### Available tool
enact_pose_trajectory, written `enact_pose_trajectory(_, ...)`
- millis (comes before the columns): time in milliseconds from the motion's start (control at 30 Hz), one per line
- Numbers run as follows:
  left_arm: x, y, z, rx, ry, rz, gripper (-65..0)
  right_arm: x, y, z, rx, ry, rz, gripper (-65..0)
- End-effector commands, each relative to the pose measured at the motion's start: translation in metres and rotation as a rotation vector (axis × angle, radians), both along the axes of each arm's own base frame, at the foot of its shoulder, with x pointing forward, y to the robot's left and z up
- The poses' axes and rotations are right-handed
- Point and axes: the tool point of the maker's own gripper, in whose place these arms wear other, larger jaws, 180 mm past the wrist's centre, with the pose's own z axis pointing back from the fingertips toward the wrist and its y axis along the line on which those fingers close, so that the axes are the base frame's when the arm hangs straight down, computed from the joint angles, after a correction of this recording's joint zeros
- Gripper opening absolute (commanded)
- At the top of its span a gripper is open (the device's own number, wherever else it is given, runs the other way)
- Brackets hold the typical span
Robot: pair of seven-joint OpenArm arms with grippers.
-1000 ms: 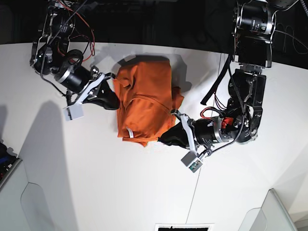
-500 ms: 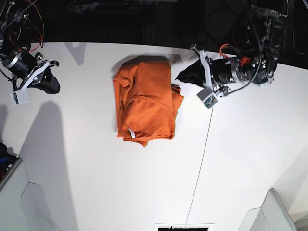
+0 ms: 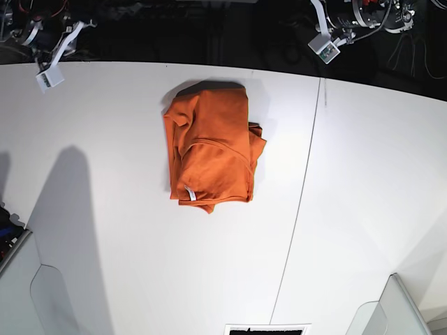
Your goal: Layout the t-shirt on the table in an organized manner, then fold the t-shirt properly
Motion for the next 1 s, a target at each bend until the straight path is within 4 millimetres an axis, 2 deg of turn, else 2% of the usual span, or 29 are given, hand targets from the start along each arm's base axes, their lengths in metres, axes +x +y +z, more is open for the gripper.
enact_pose_trajectory(0,-0.008,0.000,0.001,0.002,-0.001,-0.007,-65.0,-0.010,0.005,0.000,0.004,0.015,0.035,-65.0)
enact_pose_trajectory(133,-0.039,0.018,-0.031,0.114,0.070,-0.032,-65.0,-0.059,0.031,-0.026,-0.034,0.154,0.174,-65.0)
enact_pose_trajectory(300,-0.087,0.028,-0.088,0.196,0.245,-0.112,-65.0,-0.105,0.055,-0.061,-0.061,0.278,0.320,-65.0)
enact_pose_trajectory(400,-0.115,0.030,-0.120,0.227,0.362,-0.185,-65.0,-0.129,0.064,-0.082,-0.050,0.370,0.373,-65.0)
enact_pose_trajectory(500,-0.127,0.036,-0.145,0.274,0.453,-0.186,-65.0,-0.147,0.066,-0.103,-0.061,0.464,0.394,-65.0)
enact_pose_trajectory(633,-0.120,0.032,-0.163,0.290,0.485,-0.242,-65.0,-0.159,0.065,-0.121,-0.064,0.545,0.405,-65.0)
enact_pose_trajectory(800,-0.094,0.024,-0.170,0.317,0.443,-0.270,-65.0,-0.151,0.059,-0.134,-0.105,0.556,0.409,-65.0)
enact_pose_trajectory(967,-0.082,0.020,-0.171,0.297,0.402,-0.256,-65.0,-0.141,0.061,-0.133,-0.095,0.537,0.400,-65.0)
